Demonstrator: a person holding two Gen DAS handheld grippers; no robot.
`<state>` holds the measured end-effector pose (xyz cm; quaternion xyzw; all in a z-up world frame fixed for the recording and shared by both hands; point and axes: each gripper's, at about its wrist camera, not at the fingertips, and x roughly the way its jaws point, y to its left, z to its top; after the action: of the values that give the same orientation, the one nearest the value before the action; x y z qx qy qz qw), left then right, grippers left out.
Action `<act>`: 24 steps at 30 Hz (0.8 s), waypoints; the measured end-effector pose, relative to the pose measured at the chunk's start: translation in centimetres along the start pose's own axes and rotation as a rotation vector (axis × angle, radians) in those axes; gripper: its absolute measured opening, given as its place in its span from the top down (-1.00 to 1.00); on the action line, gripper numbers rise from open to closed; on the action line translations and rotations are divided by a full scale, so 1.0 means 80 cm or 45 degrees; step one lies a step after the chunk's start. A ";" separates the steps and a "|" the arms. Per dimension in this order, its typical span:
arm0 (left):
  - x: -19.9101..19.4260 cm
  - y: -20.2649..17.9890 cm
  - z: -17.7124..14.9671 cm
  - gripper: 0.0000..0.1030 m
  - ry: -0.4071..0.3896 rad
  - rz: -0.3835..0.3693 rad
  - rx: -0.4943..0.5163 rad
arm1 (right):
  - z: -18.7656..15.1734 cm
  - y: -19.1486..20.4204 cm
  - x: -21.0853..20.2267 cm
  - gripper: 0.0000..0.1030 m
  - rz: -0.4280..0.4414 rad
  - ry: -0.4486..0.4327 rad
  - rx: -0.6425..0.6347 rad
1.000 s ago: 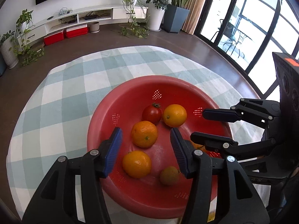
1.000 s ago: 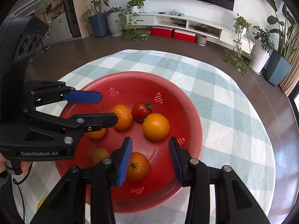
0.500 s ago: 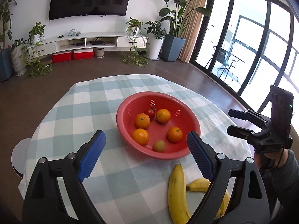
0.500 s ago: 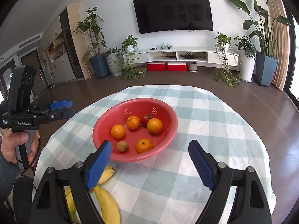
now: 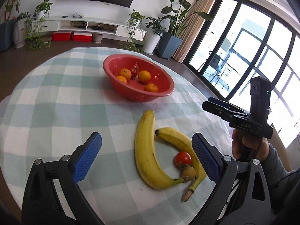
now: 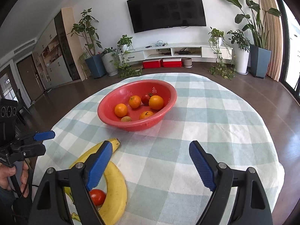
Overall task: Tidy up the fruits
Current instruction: 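Withdraw both tools from the basin back toward the bananas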
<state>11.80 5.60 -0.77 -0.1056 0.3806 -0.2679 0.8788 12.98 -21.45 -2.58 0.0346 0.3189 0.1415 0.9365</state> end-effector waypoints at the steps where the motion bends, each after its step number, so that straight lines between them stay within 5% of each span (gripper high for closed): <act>1: 0.003 -0.002 -0.007 -0.89 0.016 -0.010 -0.012 | -0.003 -0.001 0.000 -0.67 -0.007 0.004 -0.002; 7: 0.014 -0.033 -0.034 -0.89 0.118 -0.057 0.028 | -0.004 -0.002 -0.009 -0.67 -0.010 -0.015 0.018; 24: -0.003 -0.089 -0.101 -0.89 0.211 -0.048 0.169 | -0.073 0.025 -0.062 -0.67 -0.001 0.008 0.140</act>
<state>2.98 -0.06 -3.40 -0.0317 0.4313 -0.3168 0.8442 5.23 -21.08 -4.00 0.0856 0.3291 0.1234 0.9323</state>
